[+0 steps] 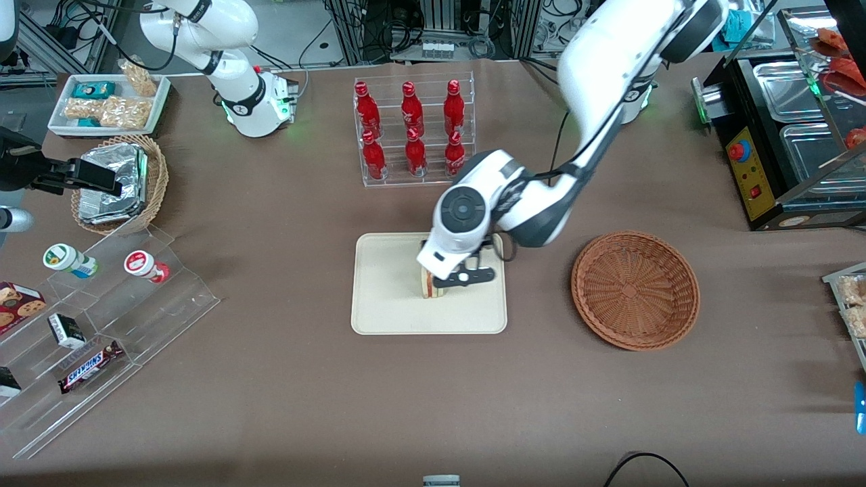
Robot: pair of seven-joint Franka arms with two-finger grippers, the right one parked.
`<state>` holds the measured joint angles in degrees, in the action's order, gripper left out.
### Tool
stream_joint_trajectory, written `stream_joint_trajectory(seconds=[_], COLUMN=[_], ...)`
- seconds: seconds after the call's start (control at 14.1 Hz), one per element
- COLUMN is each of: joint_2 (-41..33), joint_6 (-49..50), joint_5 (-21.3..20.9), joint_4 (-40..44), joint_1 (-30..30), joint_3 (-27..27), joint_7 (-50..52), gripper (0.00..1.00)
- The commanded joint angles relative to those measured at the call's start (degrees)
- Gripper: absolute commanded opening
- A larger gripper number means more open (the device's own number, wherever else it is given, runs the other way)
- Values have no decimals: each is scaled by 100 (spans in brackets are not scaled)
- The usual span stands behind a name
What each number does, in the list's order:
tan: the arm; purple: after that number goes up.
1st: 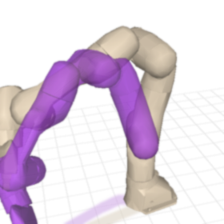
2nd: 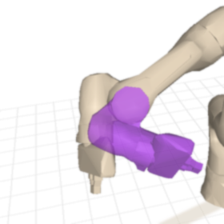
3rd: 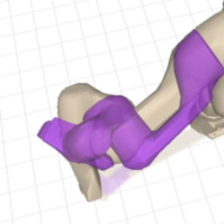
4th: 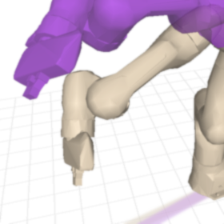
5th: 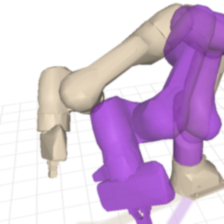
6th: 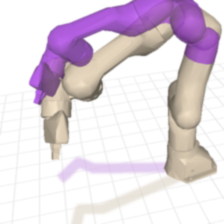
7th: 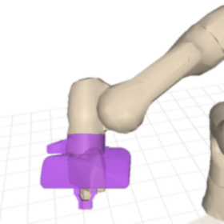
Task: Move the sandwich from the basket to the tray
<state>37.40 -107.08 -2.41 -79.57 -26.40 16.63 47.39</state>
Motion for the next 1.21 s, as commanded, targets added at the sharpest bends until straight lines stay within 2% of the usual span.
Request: stream_joint_trajectory(seconds=[0.0,0.28,0.57,0.71,0.99,1.14], joint_2=[-873,-1840,-2455,-2754,-3247,-3546], joint_6=[231,914,2110,2322,2700,2736], joint_5=[336,768,682,576,14,-5], joint_4=[-803,-1622,-1693,-1789,-1851,-1930], joint_1=[678,1714,2795,3025,3035,3026], joint_3=[33,33,7,-2,15,16], joint_7=[-772,-2283,-2831,-2849,-2446,-2305], gripper=[100,100,100,100,100,100])
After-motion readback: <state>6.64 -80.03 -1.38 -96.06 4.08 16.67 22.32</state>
